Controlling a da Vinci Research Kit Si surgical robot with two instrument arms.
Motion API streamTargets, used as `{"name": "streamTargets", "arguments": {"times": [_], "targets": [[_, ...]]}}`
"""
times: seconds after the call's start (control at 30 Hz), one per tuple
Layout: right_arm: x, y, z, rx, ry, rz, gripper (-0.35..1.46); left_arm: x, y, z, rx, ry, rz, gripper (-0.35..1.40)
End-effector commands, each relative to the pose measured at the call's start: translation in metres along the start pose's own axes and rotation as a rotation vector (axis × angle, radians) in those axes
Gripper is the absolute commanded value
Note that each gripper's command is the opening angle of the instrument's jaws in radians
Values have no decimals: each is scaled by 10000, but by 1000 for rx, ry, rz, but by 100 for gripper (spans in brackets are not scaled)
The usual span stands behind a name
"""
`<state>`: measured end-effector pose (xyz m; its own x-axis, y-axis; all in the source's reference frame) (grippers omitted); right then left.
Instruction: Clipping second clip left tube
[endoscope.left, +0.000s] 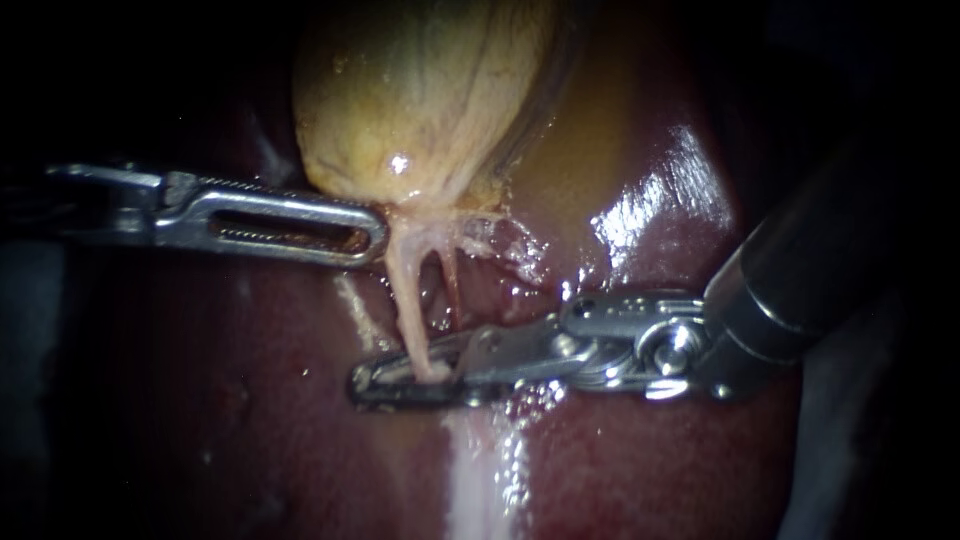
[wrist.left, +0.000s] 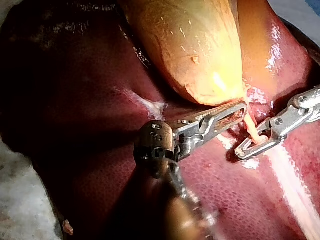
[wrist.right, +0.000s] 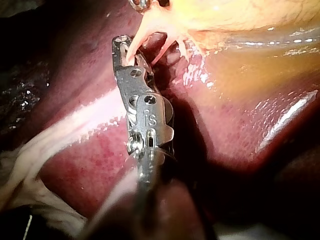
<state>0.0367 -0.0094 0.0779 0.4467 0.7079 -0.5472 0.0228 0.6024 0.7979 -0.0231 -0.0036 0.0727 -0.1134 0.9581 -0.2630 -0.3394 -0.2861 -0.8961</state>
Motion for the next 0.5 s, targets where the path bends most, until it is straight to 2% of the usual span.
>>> {"name": "streamTargets", "arguments": {"times": [0.03,0.5], "targets": [[0,2,0,-1,-7,-1,-35,0,0,0,0,0,0,-35],[-3,1,-2,8,-13,8,-35,0,-2,0,-1,-1,0,-35]]}}
